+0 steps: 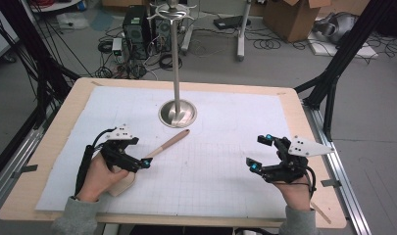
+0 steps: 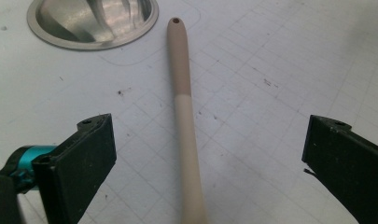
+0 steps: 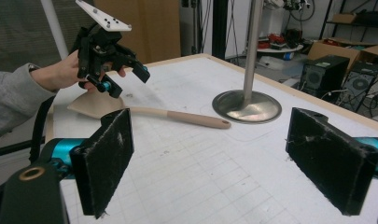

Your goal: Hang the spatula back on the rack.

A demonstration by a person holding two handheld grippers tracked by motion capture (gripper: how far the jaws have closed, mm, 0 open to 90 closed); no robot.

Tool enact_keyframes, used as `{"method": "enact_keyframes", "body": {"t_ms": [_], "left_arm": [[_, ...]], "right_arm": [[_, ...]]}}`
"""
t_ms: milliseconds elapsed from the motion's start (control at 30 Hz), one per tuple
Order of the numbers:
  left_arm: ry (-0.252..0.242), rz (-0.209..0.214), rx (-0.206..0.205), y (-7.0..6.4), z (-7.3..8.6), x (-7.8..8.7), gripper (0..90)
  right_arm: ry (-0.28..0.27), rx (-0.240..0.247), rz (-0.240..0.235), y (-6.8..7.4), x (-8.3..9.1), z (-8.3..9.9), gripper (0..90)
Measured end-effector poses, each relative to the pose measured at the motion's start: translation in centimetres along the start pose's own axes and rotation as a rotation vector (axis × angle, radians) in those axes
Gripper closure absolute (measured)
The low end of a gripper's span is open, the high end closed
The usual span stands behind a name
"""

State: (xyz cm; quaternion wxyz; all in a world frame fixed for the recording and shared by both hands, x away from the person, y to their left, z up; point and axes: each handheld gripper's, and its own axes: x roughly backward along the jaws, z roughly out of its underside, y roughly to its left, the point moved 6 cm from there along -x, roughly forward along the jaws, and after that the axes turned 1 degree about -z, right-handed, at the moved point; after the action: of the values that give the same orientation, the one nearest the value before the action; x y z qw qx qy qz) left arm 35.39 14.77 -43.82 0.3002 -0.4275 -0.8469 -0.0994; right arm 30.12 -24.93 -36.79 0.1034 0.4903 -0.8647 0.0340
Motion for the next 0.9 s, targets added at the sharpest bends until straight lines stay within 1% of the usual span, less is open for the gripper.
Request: {"method": "enact_keyframes", "body": {"t_ms": [67, 100, 133, 167, 233, 300, 333, 367, 400, 433, 567, 667, 700, 767, 800, 833, 900], "left_arm": [[0.000, 0.008, 0.002, 0.0, 0.1, -0.2, 5.3], [0.000, -0.002, -0.009, 0.0, 0.1, -0.1, 7.4], [0.000, -0.002, -0.009, 0.0, 0.1, -0.1, 10.3], [0.000, -0.011, -0.019, 0.0, 0.1, -0.2, 13.1], [0.002, -0.006, -0.013, 0.0, 0.1, -0.3, 15.6], [0.024, -0.003, -0.001, 0.1, 0.3, -0.8, 16.4], [0.049, 0.001, 0.004, 0.2, 0.5, -1.0, 17.4], [0.049, 0.001, 0.004, 0.2, 0.5, -1.0, 18.8], [0.086, -0.012, 0.006, 0.4, 0.8, -1.4, 20.6], [0.097, -0.017, 0.006, 0.5, 0.9, -1.6, 21.9], [0.122, -0.020, 0.016, 0.6, 1.2, -2.1, 26.5], [0.145, -0.038, 0.013, 0.8, 1.4, -2.3, 31.6], [0.150, -0.031, 0.014, 0.8, 1.4, -2.3, 32.6], [0.155, -0.031, 0.018, 0.8, 1.5, -2.5, 35.4], [0.159, -0.038, 0.021, 0.9, 1.5, -2.5, 37.3], [0.167, -0.035, 0.017, 0.9, 1.6, -2.6, 38.3], [0.175, -0.040, 0.027, 1.0, 1.7, -2.7, 42.3]], "right_arm": [[0.002, -0.006, 0.000, 0.1, 0.0, 0.0, 14.1], [-0.002, 0.005, -0.001, 0.1, 0.0, 0.0, 14.1], [0.001, 0.004, -0.002, 0.1, 0.0, 0.0, 14.1], [0.004, 0.003, -0.001, 0.2, 0.0, 0.0, 14.1], [0.004, 0.005, 0.000, 0.3, 0.1, 0.0, 14.1], [0.002, 0.009, 0.000, 0.3, 0.1, 0.0, 14.1], [0.005, 0.007, -0.003, 0.4, 0.2, 0.0, 14.1], [0.007, 0.005, -0.001, 0.4, 0.2, 0.1, 14.1], [0.005, 0.008, 0.000, 0.4, 0.3, 0.1, 14.1], [0.007, 0.002, 0.001, 0.4, 0.3, 0.1, 14.1], [0.008, 0.001, 0.002, 0.4, 0.5, 0.2, 14.1], [0.008, 0.004, 0.005, 0.4, 0.6, 0.3, 14.1], [0.011, 0.002, 0.006, 0.5, 0.7, 0.3, 14.1], [0.009, 0.002, 0.006, 0.5, 0.7, 0.4, 14.1], [0.010, 0.001, 0.006, 0.5, 0.8, 0.4, 14.1], [0.009, 0.003, 0.007, 0.4, 0.8, 0.4, 14.1], [0.010, 0.000, 0.008, 0.4, 0.9, 0.4, 14.1]]}}
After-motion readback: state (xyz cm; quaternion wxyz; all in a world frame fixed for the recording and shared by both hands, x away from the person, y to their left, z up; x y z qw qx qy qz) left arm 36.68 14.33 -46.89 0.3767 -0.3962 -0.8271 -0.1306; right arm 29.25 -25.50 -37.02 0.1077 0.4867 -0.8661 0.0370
